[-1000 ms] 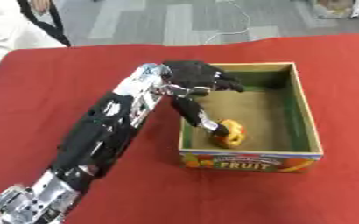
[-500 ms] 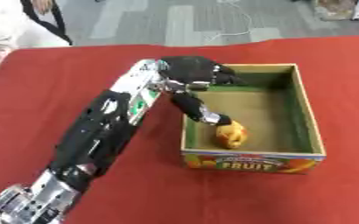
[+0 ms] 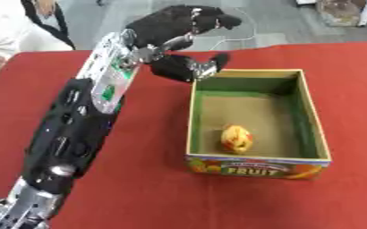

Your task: Pick up objects on the table and place them in the box.

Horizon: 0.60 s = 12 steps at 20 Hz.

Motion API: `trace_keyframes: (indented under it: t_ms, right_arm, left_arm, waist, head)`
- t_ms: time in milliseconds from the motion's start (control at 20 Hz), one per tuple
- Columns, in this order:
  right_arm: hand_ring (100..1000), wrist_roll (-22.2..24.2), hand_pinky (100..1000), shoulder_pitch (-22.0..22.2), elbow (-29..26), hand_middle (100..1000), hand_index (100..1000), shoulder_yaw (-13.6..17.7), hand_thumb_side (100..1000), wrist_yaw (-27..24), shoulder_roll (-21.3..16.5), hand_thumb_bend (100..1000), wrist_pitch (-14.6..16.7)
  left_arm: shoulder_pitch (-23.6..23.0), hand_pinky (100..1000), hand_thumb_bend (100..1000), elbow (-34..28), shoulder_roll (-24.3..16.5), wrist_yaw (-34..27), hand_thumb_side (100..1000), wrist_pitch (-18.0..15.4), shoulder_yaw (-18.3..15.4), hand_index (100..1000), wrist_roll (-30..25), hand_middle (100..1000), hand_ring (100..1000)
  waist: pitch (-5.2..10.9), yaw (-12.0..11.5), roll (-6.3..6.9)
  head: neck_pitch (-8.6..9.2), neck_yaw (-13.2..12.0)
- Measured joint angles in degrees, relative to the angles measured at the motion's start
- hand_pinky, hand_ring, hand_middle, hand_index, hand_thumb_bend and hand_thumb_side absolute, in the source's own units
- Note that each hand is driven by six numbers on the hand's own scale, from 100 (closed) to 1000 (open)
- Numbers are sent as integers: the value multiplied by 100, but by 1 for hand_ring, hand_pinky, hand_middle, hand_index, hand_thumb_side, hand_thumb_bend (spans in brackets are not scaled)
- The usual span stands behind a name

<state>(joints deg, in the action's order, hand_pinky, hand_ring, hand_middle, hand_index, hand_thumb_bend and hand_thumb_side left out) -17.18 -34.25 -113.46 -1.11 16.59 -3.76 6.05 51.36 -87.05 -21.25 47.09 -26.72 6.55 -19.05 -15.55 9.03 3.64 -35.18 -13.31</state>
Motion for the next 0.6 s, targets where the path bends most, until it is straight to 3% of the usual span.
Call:
trace_keyframes:
  t_ms: [250,600]
  right_arm:
    - [858,-2,857,0,0,626,816,0,1000,1,0,100,-2]
    - [858,-4,856,0,0,626,815,0,1000,1,0,100,-1]
  left_arm:
    - [-114,616,148,-511,-129,-443,1000,441,-6,961,441,778,787]
    - [-143,600,117,-742,-252,-1043,1000,893,103,954,943,761,770]
  waist:
    - [0,-8,-13]
    - [1,-4,-18]
  head:
    - [0,29]
    - [1,27]
